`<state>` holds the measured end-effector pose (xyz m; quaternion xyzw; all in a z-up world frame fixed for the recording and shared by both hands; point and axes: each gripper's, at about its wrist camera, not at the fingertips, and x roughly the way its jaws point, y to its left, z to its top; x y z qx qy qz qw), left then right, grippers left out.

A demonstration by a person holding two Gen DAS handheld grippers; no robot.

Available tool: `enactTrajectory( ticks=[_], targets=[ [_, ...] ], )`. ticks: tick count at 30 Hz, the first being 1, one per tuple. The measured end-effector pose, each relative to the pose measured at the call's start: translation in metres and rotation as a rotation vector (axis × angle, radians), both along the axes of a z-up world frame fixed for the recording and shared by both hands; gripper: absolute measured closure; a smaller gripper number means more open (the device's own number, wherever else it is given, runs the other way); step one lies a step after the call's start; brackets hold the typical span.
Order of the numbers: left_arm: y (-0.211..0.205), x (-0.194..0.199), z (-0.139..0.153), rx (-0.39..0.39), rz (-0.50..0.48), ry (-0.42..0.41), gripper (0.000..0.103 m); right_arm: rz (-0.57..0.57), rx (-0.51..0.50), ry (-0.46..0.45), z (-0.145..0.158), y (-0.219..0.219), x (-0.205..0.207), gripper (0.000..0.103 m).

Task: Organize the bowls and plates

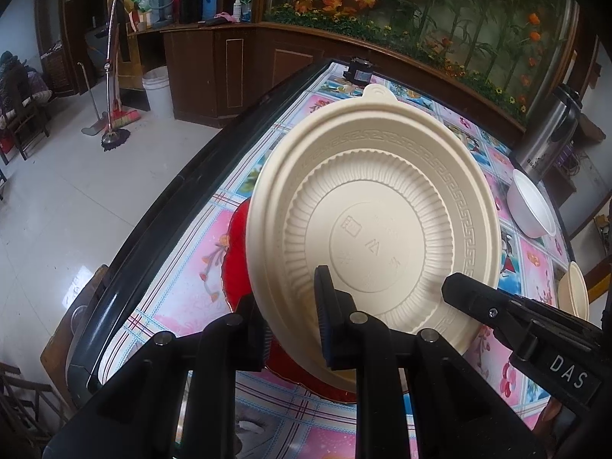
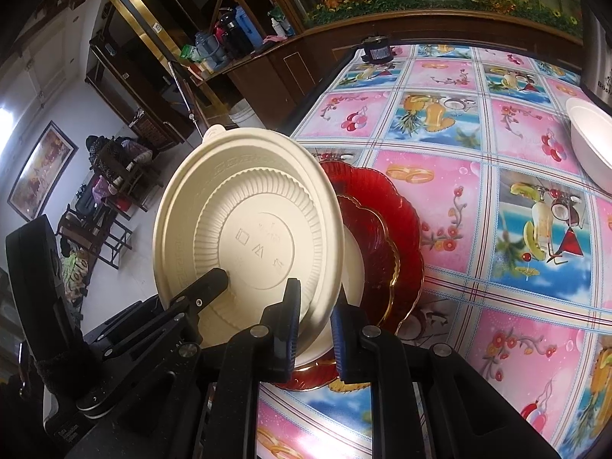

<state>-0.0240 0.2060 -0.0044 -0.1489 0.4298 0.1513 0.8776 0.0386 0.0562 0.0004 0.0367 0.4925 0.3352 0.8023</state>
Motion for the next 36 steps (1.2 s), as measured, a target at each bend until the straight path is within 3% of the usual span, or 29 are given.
enactTrajectory(
  ticks=[36],
  targets=[
    [0.0023,0.0006,-0.0004,-0.01,-0.035,0.016,0.085,-0.003,-0.037,0.015,0.0025,0.0019,-0.0028,0.088]
  ],
)
